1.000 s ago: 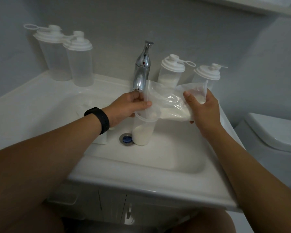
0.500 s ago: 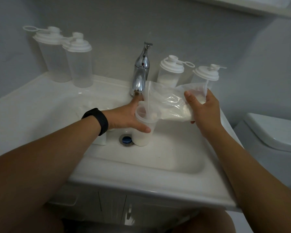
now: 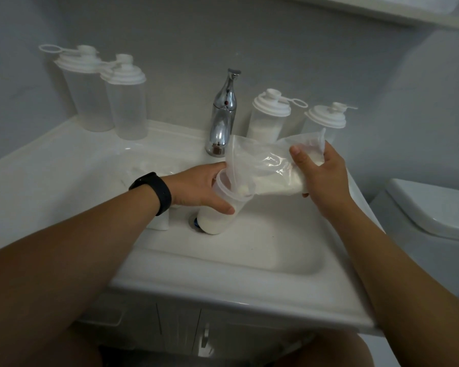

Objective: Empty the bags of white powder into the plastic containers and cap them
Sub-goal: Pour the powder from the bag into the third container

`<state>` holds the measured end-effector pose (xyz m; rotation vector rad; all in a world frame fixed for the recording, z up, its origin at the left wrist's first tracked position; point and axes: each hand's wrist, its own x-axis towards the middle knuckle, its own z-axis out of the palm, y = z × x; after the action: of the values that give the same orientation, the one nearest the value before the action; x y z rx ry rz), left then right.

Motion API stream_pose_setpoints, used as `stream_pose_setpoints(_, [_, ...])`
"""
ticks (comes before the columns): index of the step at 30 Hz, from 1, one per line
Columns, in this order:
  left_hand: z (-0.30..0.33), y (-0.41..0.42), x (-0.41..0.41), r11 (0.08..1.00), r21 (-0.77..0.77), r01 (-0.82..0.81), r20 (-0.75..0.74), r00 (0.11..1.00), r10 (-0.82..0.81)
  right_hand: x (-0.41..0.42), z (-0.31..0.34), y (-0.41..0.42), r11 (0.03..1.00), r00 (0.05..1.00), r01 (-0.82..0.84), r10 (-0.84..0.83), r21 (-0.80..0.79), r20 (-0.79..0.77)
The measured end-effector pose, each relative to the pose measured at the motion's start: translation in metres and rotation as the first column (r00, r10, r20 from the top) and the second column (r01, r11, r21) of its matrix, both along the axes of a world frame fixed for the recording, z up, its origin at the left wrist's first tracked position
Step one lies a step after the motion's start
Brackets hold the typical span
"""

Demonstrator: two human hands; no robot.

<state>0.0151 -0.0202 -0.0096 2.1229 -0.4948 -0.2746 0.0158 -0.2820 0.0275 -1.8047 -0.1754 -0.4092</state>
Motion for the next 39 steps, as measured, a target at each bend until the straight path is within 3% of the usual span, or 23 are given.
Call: stream_pose_setpoints(39, [0.0015,0.0005,0.0018,1.000,0.010,0.018,-0.065,0.998,-0.018,-0.0051,0.0059,0.0022,0.999,1.000,-0.024,0.023,-0.027,-0.019])
